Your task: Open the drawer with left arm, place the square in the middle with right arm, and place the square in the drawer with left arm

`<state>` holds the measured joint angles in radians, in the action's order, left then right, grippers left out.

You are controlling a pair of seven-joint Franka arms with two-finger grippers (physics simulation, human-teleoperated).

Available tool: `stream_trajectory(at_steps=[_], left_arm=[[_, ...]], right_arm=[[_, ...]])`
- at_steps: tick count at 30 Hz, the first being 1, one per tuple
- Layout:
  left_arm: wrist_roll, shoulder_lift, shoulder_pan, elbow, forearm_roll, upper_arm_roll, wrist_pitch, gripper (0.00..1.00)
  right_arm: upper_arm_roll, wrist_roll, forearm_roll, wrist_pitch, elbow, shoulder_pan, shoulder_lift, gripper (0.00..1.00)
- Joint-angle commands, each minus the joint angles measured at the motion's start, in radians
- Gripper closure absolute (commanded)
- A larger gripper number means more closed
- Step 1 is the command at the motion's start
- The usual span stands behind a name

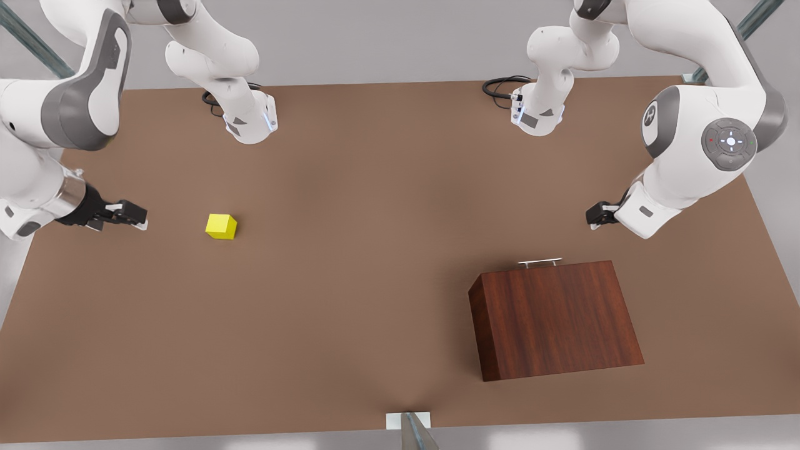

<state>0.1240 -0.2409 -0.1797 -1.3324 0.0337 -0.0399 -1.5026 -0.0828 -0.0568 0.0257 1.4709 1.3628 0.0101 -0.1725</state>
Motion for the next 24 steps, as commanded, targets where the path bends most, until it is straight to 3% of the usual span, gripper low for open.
stream_trajectory(at_steps=[1, 4, 7, 9, 12, 16, 24], left_arm=[[0.000, 0.002, -0.001, -0.001, 0.000, 0.000, -0.001, 0.00], [0.173, 0.043, -0.009, -0.079, 0.002, 0.002, -0.043, 0.00], [0.631, 0.235, -0.012, -0.453, -0.018, 0.003, -0.384, 0.00], [0.850, 0.319, -0.012, -0.640, -0.070, 0.003, -0.628, 0.00], [1.029, 0.384, -0.012, -0.846, -0.074, 0.003, -0.880, 0.00], [1.224, 0.377, -0.012, -0.939, -0.130, 0.003, -1.056, 0.00], [1.333, 0.373, -0.020, -1.034, -0.196, 0.005, -1.097, 0.00]], right_arm=[[0.000, 0.000, 0.002, 0.005, -0.004, 0.001, -0.007, 0.00], [0.002, -0.012, 0.000, 0.061, 0.059, 0.007, 0.005, 0.00], [0.018, -0.054, -0.013, 0.150, 0.203, 0.030, 0.039, 0.00], [0.020, -0.051, -0.016, 0.381, 0.507, 0.042, 0.151, 0.00], [0.021, -0.049, -0.013, 0.574, 0.720, 0.044, 0.215, 0.00], [0.011, -0.049, -0.010, 0.695, 0.811, -0.001, 0.130, 0.00], [0.011, -0.035, -0.010, 0.818, 0.923, -0.041, -0.001, 0.00]])
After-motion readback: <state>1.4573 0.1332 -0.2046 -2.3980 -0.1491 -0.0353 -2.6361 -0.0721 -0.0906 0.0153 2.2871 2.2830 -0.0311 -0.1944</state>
